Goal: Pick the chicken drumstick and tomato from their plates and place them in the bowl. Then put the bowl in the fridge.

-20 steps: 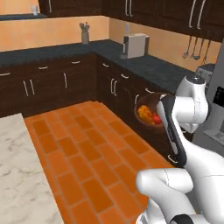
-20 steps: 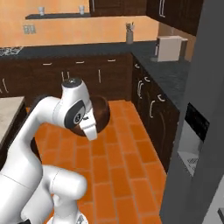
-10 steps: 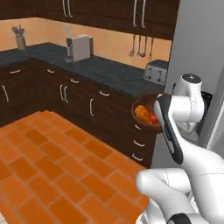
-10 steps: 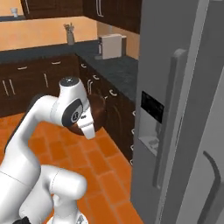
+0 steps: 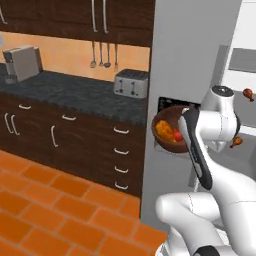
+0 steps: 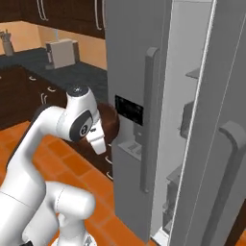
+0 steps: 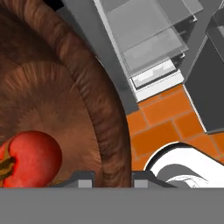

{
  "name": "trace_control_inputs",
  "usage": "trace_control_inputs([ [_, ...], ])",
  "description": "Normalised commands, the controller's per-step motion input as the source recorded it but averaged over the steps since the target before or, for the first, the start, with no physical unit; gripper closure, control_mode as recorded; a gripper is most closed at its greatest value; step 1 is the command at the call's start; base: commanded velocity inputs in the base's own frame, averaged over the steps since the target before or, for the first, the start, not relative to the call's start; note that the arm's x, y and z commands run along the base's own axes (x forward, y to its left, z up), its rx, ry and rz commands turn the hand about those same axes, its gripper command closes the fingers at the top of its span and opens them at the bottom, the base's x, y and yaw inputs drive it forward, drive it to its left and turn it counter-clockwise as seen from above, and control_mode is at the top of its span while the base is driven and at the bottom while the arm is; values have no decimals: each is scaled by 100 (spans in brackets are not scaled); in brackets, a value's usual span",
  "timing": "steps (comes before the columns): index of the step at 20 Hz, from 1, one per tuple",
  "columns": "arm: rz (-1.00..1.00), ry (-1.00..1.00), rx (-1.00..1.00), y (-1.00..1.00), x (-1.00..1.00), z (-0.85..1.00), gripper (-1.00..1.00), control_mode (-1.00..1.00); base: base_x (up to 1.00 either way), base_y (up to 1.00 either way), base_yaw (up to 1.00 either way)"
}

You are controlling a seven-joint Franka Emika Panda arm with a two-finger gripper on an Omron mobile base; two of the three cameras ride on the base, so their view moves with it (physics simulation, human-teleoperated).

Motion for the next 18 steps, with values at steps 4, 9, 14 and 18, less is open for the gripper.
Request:
trace_control_inputs([
  [4, 0, 0, 0, 0, 0, 0, 100, 100, 71, 31, -3],
  [9, 0, 0, 0, 0, 0, 0, 100, 100, 18, 10, -37],
  [14, 0, 0, 0, 0, 0, 0, 100, 100, -15, 8, -57],
  [18, 0, 0, 0, 0, 0, 0, 100, 100, -6, 2, -58],
])
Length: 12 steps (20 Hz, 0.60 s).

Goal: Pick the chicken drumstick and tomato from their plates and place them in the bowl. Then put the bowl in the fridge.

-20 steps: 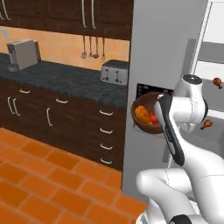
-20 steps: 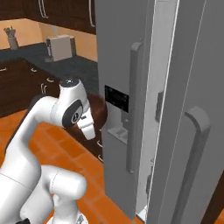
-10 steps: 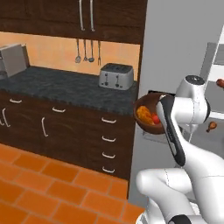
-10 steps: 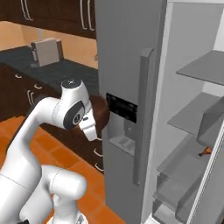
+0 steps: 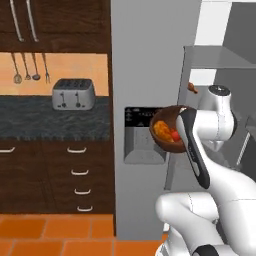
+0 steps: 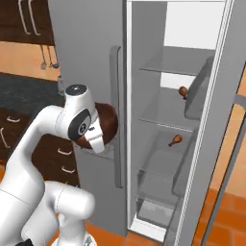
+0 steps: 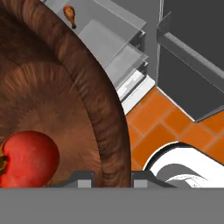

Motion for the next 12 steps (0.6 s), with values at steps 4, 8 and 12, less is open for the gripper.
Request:
trace_control_inputs([
  [4, 0, 0, 0, 0, 0, 0, 100, 100, 0, 0, -56],
  [8, 0, 0, 0, 0, 0, 0, 100, 100, 0, -22, -29],
  [12, 0, 0, 0, 0, 0, 0, 100, 100, 17, -22, -28],
])
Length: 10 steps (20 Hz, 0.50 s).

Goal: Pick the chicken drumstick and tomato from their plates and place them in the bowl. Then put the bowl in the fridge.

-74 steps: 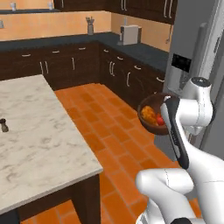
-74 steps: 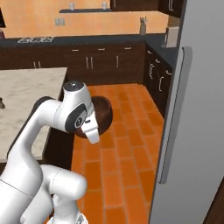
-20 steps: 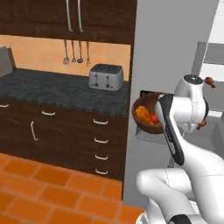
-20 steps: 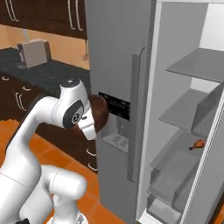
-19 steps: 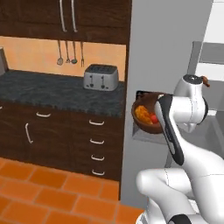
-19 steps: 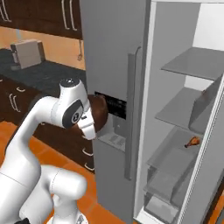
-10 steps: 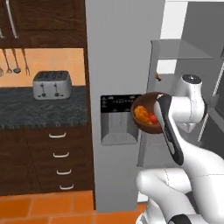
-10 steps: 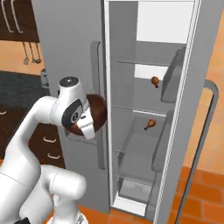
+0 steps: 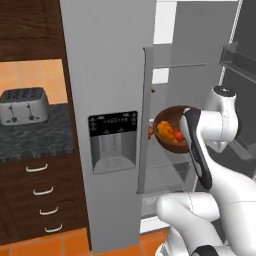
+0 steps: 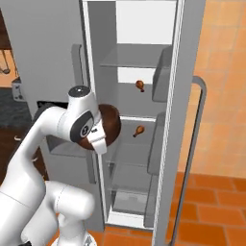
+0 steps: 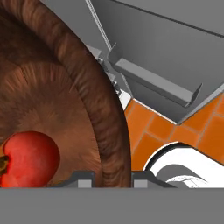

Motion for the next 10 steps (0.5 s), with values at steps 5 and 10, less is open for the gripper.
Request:
trace_control_inputs([
  [5, 0, 0, 0, 0, 0, 0, 100, 100, 56, -25, -16],
  [10, 0, 0, 0, 0, 0, 0, 100, 100, 41, -14, -4],
])
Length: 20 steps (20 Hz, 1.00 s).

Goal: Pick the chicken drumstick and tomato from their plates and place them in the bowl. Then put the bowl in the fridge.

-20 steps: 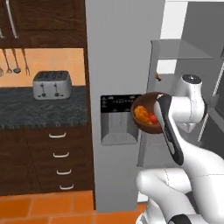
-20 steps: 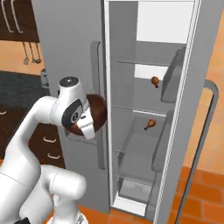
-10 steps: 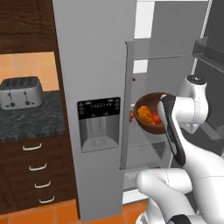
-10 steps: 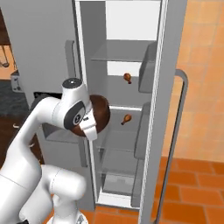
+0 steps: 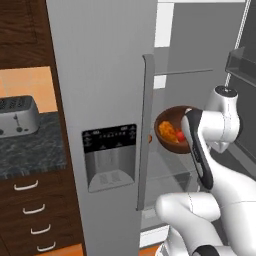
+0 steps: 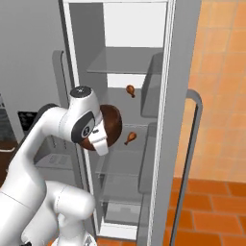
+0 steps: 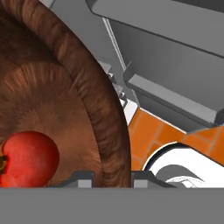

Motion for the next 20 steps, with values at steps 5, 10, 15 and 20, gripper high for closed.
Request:
trace_control_inputs([
  [5, 0, 0, 0, 0, 0, 0, 100, 100, 28, -11, -2],
  [10, 0, 2, 0, -3, 35, 0, 100, -100, 0, 0, 0],
  [15, -4, 5, 3, -8, 99, 6, 100, -100, 0, 0, 0],
  [20, -7, 3, 5, -3, 73, 7, 100, -100, 0, 0, 0],
])
